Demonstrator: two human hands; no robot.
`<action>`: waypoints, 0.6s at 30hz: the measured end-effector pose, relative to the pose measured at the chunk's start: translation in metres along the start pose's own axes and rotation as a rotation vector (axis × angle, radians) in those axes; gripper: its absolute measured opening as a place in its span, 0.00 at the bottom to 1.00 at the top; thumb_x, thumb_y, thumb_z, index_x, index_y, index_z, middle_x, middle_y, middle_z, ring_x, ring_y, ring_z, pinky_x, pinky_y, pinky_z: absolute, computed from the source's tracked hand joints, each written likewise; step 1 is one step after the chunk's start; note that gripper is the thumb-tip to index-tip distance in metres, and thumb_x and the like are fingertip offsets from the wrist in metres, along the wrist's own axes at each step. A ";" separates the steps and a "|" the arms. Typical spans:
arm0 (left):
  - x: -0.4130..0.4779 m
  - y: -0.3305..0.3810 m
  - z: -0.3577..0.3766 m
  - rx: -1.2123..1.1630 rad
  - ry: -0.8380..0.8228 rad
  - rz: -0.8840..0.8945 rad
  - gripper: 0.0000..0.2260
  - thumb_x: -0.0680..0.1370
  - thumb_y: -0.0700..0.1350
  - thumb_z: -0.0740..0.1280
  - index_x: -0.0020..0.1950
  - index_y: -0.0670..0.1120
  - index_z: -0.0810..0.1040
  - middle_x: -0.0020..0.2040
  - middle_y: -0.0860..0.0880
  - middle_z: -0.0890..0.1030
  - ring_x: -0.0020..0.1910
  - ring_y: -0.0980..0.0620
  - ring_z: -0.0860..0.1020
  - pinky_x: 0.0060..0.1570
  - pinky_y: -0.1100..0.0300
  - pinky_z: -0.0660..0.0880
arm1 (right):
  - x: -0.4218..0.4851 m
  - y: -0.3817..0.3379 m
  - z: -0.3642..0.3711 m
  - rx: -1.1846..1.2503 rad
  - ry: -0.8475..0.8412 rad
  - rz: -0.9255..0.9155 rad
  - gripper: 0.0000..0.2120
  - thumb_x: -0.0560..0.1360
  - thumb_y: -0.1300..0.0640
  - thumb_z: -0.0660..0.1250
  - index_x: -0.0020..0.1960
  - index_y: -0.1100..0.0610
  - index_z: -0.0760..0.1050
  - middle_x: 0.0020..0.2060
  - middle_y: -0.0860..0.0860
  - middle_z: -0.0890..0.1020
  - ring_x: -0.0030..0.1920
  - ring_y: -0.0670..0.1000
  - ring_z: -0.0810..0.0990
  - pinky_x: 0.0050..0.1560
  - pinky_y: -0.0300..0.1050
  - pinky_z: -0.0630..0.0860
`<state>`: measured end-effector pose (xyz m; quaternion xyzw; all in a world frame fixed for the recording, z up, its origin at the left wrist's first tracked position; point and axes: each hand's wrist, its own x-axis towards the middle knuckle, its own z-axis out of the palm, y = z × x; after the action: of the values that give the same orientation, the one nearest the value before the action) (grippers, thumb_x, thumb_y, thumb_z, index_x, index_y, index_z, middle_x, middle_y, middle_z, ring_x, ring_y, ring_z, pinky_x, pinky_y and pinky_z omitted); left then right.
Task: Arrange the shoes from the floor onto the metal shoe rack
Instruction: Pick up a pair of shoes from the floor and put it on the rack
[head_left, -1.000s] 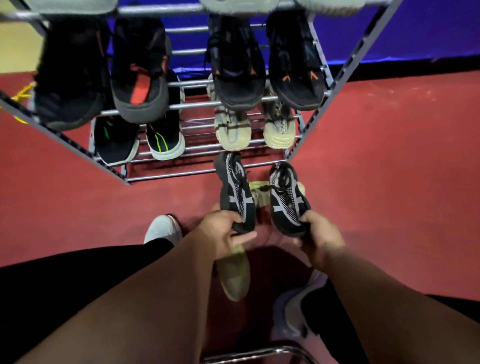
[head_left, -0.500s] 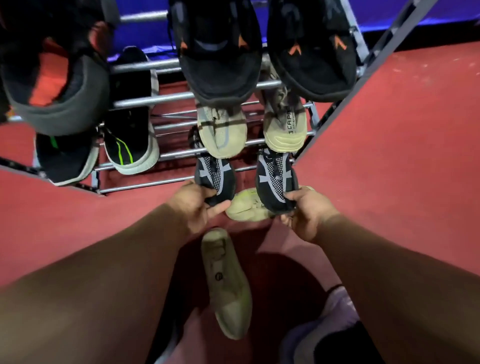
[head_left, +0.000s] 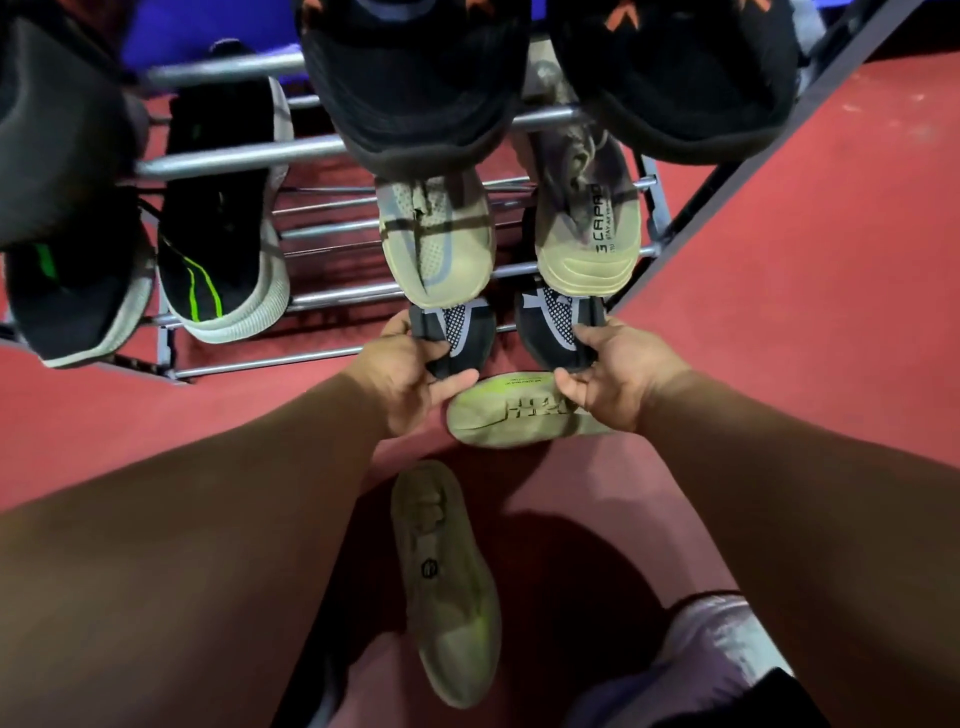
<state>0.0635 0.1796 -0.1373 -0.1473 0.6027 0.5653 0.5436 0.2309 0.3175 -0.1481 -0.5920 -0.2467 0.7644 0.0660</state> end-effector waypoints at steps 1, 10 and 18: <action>0.003 -0.001 0.002 -0.007 -0.005 -0.002 0.18 0.82 0.30 0.59 0.63 0.52 0.74 0.51 0.51 0.84 0.42 0.48 0.85 0.34 0.54 0.82 | 0.002 -0.002 0.000 0.002 -0.015 -0.003 0.09 0.85 0.58 0.60 0.60 0.47 0.74 0.50 0.51 0.85 0.42 0.52 0.84 0.31 0.40 0.79; 0.010 -0.013 0.005 0.008 -0.122 -0.020 0.19 0.82 0.30 0.58 0.60 0.54 0.75 0.52 0.51 0.85 0.42 0.49 0.86 0.37 0.54 0.83 | 0.015 -0.014 0.002 -0.021 -0.042 -0.007 0.08 0.85 0.58 0.60 0.56 0.47 0.75 0.44 0.48 0.86 0.34 0.50 0.84 0.31 0.40 0.78; 0.026 0.009 0.022 -0.064 -0.053 -0.005 0.13 0.83 0.33 0.61 0.62 0.46 0.77 0.50 0.48 0.86 0.42 0.49 0.86 0.37 0.52 0.84 | 0.025 -0.015 0.002 -0.005 -0.052 -0.029 0.09 0.85 0.58 0.60 0.60 0.48 0.75 0.46 0.50 0.85 0.37 0.49 0.82 0.28 0.40 0.77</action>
<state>0.0578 0.2124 -0.1494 -0.1510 0.5692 0.5866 0.5560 0.2192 0.3392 -0.1625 -0.5684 -0.2590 0.7779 0.0690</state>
